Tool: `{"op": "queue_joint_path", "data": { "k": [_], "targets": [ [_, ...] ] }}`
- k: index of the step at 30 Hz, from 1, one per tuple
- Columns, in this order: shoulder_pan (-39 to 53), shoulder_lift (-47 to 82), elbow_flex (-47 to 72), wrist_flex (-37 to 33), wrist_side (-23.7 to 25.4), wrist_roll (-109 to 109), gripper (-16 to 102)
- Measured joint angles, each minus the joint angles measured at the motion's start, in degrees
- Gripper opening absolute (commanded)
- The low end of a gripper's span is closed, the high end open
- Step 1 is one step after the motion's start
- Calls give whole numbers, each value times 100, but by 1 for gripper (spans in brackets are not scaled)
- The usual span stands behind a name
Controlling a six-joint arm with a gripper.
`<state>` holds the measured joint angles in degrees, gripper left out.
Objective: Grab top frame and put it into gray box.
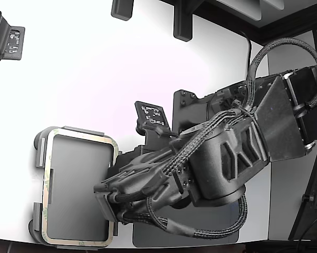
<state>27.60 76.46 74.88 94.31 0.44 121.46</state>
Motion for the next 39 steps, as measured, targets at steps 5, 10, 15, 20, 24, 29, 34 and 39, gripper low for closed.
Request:
{"op": "queue_joint_path", "data": {
  "k": [5,10,15,20,24,29,34,39],
  "targets": [
    [0,-26,0,0,0,0,-13],
    [0,-26,0,0,9,0,-13],
    [0,-26,9,0,35,-44,-13],
    [-18,-62,9,0,18,-35,-13],
    [-18,-105,9,0,9,-35,-13],
    [-26,-132,9,0,-18,-35,-13],
    [-26,-141,9,0,-26,-35,-13],
    [-26,-149,9,0,-26,-35,-13]
  ]
}}
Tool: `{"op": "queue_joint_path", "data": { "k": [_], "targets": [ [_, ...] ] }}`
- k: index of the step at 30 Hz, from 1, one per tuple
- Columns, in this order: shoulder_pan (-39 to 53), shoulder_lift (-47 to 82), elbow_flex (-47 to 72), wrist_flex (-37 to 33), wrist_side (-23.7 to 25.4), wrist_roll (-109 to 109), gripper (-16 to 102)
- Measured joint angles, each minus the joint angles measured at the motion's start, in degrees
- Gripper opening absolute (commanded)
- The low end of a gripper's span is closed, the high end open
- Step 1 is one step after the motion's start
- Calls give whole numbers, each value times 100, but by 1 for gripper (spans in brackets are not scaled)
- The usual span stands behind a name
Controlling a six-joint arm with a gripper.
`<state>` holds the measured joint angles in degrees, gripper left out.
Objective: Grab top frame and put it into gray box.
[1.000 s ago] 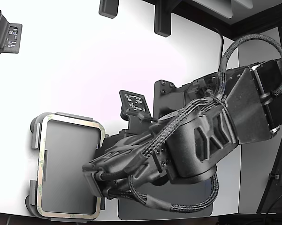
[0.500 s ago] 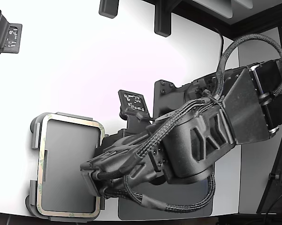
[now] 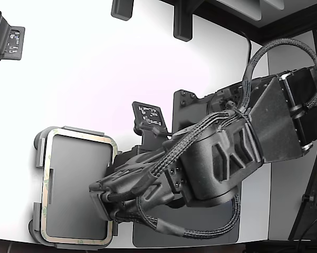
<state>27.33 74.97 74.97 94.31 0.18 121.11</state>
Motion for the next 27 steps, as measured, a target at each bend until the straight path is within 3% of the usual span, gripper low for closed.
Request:
{"op": "queue_joint_path", "data": {
  "k": [8,10,11,12,13,14,15,20,27],
  "targets": [
    [-9,-62,-35,0,-44,123,-12],
    [-9,-62,-35,0,-44,123,-6],
    [-9,-62,-35,0,-44,123,4],
    [-9,-62,-44,0,-44,114,41],
    [-9,-62,-53,0,-35,97,94],
    [-9,-62,-79,0,-9,88,81],
    [-9,-62,-97,0,0,88,100],
    [-9,-62,-334,0,211,35,100],
    [-185,-9,-1037,-9,888,-686,100]
  ]
}}
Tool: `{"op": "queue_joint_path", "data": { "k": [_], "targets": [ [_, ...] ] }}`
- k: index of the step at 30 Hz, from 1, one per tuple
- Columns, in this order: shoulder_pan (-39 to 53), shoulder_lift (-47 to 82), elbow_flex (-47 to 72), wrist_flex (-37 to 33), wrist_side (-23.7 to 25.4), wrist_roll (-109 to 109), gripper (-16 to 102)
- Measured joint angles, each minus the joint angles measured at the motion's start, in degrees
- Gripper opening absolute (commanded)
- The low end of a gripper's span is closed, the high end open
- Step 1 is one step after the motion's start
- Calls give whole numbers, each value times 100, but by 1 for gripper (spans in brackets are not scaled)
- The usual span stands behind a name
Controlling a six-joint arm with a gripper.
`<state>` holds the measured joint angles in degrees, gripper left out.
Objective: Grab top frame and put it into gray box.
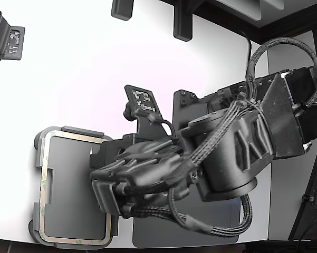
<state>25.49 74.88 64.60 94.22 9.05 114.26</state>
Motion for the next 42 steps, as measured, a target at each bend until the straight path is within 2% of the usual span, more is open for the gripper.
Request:
{"op": "queue_joint_path", "data": {
  "k": [6,11,14,17,21,25,28,32,42],
  "targets": [
    [-325,501,-35,-369,387,-1652,100],
    [-580,1503,958,-1169,1230,-3727,100],
    [-967,2303,1688,-1644,1450,-5247,100],
    [-1450,3155,2487,-2048,1187,-6680,100],
    [-2048,4359,3753,-2716,343,-8411,100],
    [-2522,5590,5177,-3454,-220,-9791,100],
    [-2725,6442,6179,-3779,-343,-10450,100],
    [-2742,7365,7233,-3850,-352,-10670,100],
    [-2909,9176,8771,-3858,-606,-10819,100]
  ]
}}
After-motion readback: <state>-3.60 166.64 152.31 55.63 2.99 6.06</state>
